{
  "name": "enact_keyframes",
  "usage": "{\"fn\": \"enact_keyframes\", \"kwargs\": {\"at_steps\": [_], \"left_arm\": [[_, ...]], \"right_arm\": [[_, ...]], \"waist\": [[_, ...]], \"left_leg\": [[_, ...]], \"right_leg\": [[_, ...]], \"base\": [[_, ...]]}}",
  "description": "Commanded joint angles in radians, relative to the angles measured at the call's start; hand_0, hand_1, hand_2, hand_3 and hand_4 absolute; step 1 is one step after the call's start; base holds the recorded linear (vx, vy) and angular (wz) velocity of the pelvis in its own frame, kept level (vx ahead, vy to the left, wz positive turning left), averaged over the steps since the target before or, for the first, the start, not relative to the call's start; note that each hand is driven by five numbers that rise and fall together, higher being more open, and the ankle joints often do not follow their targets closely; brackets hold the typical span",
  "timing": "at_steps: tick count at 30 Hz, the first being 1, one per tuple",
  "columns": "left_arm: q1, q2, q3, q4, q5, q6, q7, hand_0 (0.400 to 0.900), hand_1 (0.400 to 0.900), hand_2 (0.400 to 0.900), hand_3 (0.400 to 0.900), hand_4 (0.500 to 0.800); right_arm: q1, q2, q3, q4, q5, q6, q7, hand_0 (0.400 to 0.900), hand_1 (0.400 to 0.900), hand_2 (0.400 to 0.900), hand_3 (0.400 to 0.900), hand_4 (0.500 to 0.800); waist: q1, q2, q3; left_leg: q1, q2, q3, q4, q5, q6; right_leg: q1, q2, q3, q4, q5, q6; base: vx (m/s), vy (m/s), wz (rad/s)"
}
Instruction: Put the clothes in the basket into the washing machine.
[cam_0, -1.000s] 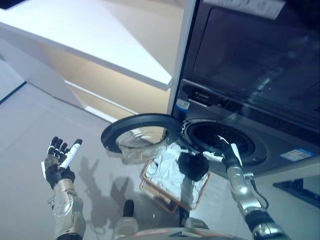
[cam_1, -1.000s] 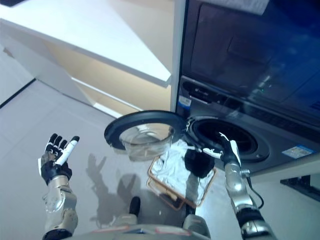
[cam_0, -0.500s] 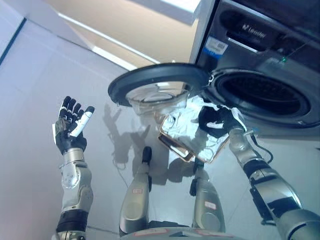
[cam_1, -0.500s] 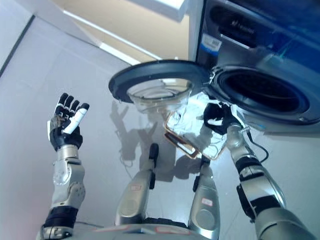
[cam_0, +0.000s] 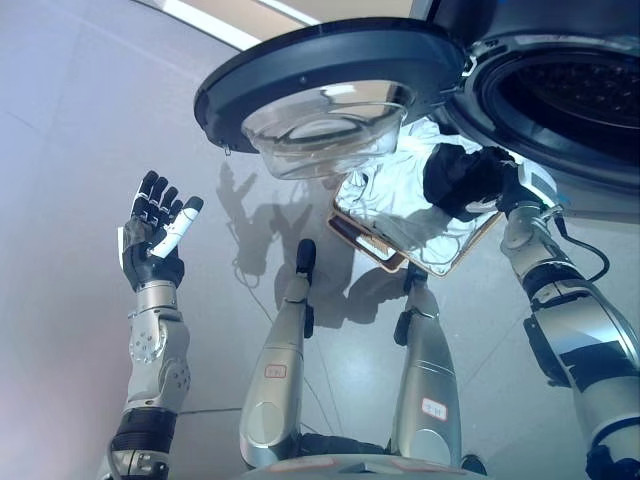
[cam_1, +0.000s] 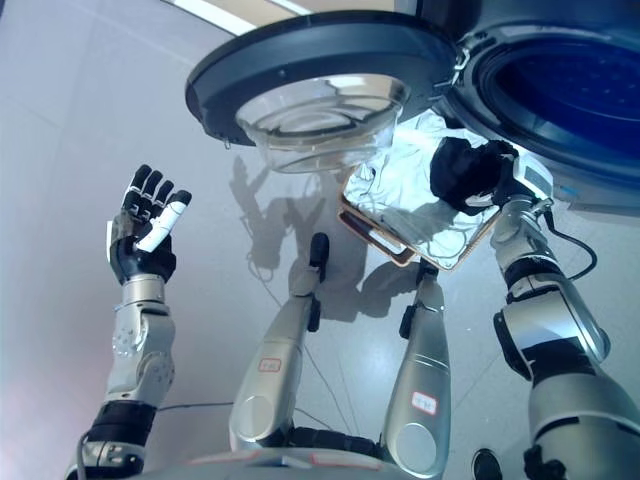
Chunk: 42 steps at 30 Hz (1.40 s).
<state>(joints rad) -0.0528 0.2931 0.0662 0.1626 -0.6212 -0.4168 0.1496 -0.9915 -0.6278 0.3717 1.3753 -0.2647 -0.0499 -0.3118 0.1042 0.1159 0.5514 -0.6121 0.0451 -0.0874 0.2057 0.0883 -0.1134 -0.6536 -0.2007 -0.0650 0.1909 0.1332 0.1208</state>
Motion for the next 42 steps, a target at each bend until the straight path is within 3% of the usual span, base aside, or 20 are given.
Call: {"fn": "enact_keyframes", "kwargs": {"at_steps": [1,8,13,19,20,21,22,23,37,42], "left_arm": [[0.038,0.053,0.036,-0.148,-0.010,-0.098,0.015,0.900,0.900,0.900,0.900,0.800],[0.016,0.055,0.037,-0.202,-0.003,-0.114,0.050,0.900,0.900,0.900,0.900,0.800],[0.015,0.068,0.035,-0.313,0.027,-0.139,0.073,0.900,0.900,0.900,0.900,0.800],[0.021,0.086,0.032,-0.364,0.028,-0.156,0.083,0.900,0.900,0.900,0.900,0.800],[0.020,0.087,0.032,-0.363,0.028,-0.156,0.083,0.900,0.900,0.900,0.900,0.800],[0.021,0.089,0.029,-0.362,0.026,-0.159,0.084,0.900,0.900,0.900,0.900,0.800],[0.021,0.091,0.029,-0.362,0.025,-0.161,0.086,0.900,0.900,0.900,0.900,0.800],[0.019,0.093,0.023,-0.361,0.023,-0.161,0.086,0.900,0.900,0.900,0.900,0.800],[-0.025,0.105,0.031,-0.321,0.010,-0.181,0.102,0.900,0.900,0.900,0.900,0.800],[-0.075,0.097,0.030,-0.232,0.019,-0.195,0.126,0.900,0.900,0.900,0.900,0.800]], "right_arm": [[-0.074,-0.110,0.099,0.016,-0.039,0.008,-0.066,0.900,0.900,0.900,0.900,0.800],[-0.120,-0.153,0.080,-0.034,0.057,-0.016,-0.094,0.900,0.900,0.900,0.900,0.800],[-0.149,-0.179,0.106,-0.063,0.083,-0.040,-0.122,0.900,0.900,0.900,0.900,0.800],[-0.149,-0.179,0.101,-0.064,0.112,-0.058,-0.125,0.900,0.900,0.900,0.900,0.800],[-0.149,-0.179,0.100,-0.064,0.112,-0.058,-0.125,0.798,0.798,0.798,0.798,0.739],[-0.148,-0.176,0.100,-0.062,0.117,-0.061,-0.118,0.641,0.641,0.641,0.641,0.645],[-0.150,-0.172,0.103,-0.062,0.118,-0.064,-0.114,0.582,0.582,0.582,0.582,0.609],[-0.150,-0.166,0.111,-0.060,0.112,-0.064,-0.110,0.400,0.400,0.400,0.400,0.500],[-0.159,-0.161,0.088,-0.064,0.130,-0.075,-0.131,0.400,0.400,0.400,0.400,0.500],[-0.116,-0.141,-0.031,-0.164,0.315,-0.139,-0.137,0.400,0.400,0.400,0.400,0.500]], "waist": [[-0.009,0.054,-0.031],[-0.009,0.064,-0.031],[-0.006,0.072,-0.031],[0.005,0.087,-0.031],[0.005,0.086,-0.031],[0.007,0.090,-0.031],[0.009,0.093,-0.031],[0.011,0.099,-0.031],[0.009,0.107,-0.031],[-0.016,0.095,-0.031]], "left_leg": [[-0.088,-0.039,-0.025,-0.018,0.018,0.051],[-0.209,-0.047,-0.026,0.010,0.016,0.051],[-0.373,-0.072,-0.025,0.125,-0.017,0.058],[-0.474,-0.084,-0.023,0.188,-0.031,0.062],[-0.477,-0.084,-0.022,0.191,-0.032,0.062],[-0.483,-0.084,-0.020,0.193,-0.033,0.063],[-0.493,-0.086,-0.016,0.196,-0.033,0.063],[-0.501,-0.086,-0.014,0.198,-0.032,0.064],[-0.475,-0.087,-0.001,0.160,-0.019,0.062],[-0.370,-0.081,0.012,0.111,-0.012,0.056]], "right_leg": [[-0.087,-0.012,0.054,0.108,-0.044,0.012],[-0.219,-0.005,0.066,0.154,-0.051,0.011],[-0.373,-0.007,0.088,0.253,-0.067,0.006],[-0.473,-0.015,0.101,0.320,-0.077,0.005],[-0.476,-0.015,0.102,0.323,-0.078,0.005],[-0.484,-0.017,0.101,0.325,-0.077,0.005],[-0.492,-0.018,0.103,0.325,-0.076,0.005],[-0.503,-0.018,0.105,0.325,-0.075,0.005],[-0.483,-0.014,0.109,0.285,-0.069,0.005],[-0.387,-0.005,0.116,0.232,-0.064,0.007]], "base": [[0.00,0.000,0.00],[-0.02,-0.008,0.01],[-0.04,0.000,0.04],[-0.02,0.007,0.03],[-0.01,0.033,-0.03],[0.00,0.000,0.00],[-0.01,0.044,-0.05],[-0.01,0.039,-0.07],[0.00,0.008,-0.01],[0.02,-0.001,-0.08]]}}
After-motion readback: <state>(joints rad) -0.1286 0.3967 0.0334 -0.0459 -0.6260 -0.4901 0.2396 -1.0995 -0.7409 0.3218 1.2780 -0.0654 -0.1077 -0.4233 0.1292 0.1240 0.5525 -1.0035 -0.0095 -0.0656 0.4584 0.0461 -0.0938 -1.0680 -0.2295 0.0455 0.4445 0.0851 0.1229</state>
